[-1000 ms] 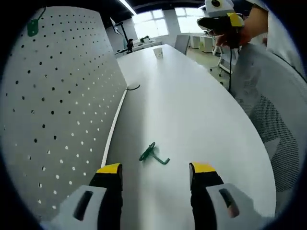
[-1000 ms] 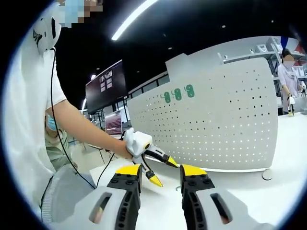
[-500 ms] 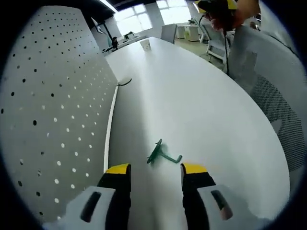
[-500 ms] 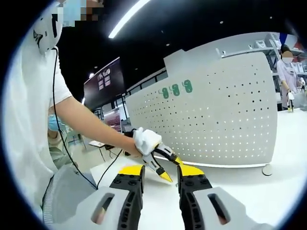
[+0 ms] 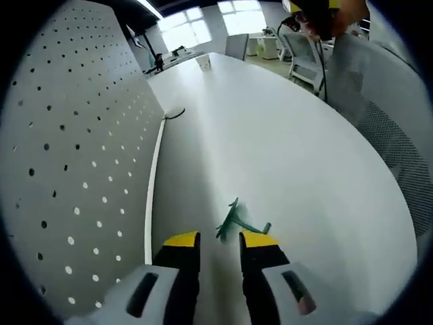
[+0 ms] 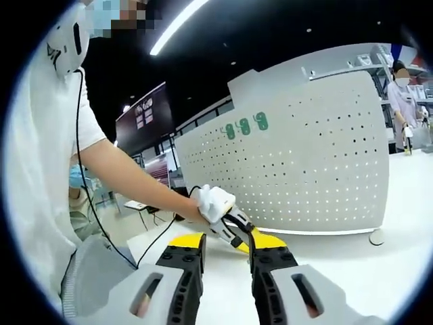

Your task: Insert the hook assembly into the mounting plate slot until the hook locks in place.

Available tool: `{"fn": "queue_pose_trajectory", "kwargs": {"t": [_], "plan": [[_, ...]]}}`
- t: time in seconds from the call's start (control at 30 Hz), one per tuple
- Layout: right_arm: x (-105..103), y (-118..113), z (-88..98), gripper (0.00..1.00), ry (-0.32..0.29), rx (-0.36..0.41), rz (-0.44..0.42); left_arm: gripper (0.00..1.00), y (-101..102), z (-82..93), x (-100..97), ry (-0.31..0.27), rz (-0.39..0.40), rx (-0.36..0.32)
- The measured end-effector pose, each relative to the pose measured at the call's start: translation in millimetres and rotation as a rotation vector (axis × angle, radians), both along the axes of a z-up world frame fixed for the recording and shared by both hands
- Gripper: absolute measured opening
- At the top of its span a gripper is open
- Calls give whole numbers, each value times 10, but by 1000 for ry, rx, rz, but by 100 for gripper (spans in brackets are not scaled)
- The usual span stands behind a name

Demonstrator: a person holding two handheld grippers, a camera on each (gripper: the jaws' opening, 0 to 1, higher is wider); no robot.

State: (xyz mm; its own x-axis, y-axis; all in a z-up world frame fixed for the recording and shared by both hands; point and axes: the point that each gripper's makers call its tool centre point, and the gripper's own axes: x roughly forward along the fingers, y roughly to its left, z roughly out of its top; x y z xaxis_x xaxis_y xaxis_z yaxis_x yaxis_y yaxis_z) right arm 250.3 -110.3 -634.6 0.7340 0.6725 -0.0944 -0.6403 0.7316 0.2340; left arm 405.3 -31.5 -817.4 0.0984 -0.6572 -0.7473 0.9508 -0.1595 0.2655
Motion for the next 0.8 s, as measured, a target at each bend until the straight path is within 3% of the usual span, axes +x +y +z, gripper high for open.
{"fn": "queue_pose_trajectory", "kwargs": {"t": [0.27, 0.8], "plan": [[11, -22, 19, 22, 3, 19, -12, 20, -61, -38, 59, 23, 27, -7], [23, -67, 8, 21, 16, 31, -33, 5, -92, -86, 7, 69, 28, 2]]}}
